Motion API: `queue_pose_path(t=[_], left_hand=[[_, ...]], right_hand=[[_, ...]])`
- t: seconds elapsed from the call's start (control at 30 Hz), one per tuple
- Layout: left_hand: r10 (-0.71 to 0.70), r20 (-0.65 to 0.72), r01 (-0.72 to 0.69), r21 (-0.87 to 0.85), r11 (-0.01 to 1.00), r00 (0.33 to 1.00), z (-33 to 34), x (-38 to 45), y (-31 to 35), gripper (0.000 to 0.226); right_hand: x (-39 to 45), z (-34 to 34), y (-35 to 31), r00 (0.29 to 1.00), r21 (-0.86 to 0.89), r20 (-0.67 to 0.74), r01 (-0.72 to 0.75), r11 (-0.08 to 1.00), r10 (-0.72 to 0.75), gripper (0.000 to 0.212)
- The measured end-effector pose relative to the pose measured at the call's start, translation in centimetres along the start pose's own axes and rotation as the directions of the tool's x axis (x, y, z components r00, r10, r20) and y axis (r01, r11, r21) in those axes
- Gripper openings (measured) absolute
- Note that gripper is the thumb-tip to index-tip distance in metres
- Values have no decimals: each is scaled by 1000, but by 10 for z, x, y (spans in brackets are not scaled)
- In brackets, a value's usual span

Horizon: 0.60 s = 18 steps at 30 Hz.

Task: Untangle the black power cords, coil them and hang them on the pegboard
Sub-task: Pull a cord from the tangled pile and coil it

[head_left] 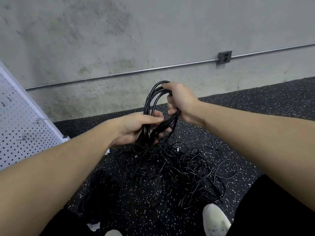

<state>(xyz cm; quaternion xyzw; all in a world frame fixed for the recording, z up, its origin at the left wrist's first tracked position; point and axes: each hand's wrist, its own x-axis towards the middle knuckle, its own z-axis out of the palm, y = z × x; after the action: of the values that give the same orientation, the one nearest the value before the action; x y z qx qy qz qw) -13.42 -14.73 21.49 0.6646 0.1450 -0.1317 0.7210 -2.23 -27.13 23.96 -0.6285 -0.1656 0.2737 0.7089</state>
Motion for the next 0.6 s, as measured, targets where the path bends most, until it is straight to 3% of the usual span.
queue_pose_path(t=[0.1,0.17,0.27,0.4,0.5,0.6], left_hand=[[-69,35,69,0,998,997,-2,-4,4,48],[-78,21,78,-5,997,997,-1,-4,5,56],[-2,-30,1,-39,999,1000,0,-3,5,56],[148,-176,-139,61,988,973,4,2,2,39],[138,-164,-127,75,989,977,1,4,-1,33],[85,-177,-64,122,991,981,-7,2,-7,27]], right_hand=[[1,-3,2,999,32,48,-18,999,17,19],[1,-4,2,998,35,58,-22,999,19,20],[1,-5,-3,999,62,35,-3,998,1,23],[7,-7,-5,1000,89,22,10,996,-12,20],[11,-15,1,995,62,94,-24,998,18,14],[14,-30,5,993,-122,121,5,992,10,6]])
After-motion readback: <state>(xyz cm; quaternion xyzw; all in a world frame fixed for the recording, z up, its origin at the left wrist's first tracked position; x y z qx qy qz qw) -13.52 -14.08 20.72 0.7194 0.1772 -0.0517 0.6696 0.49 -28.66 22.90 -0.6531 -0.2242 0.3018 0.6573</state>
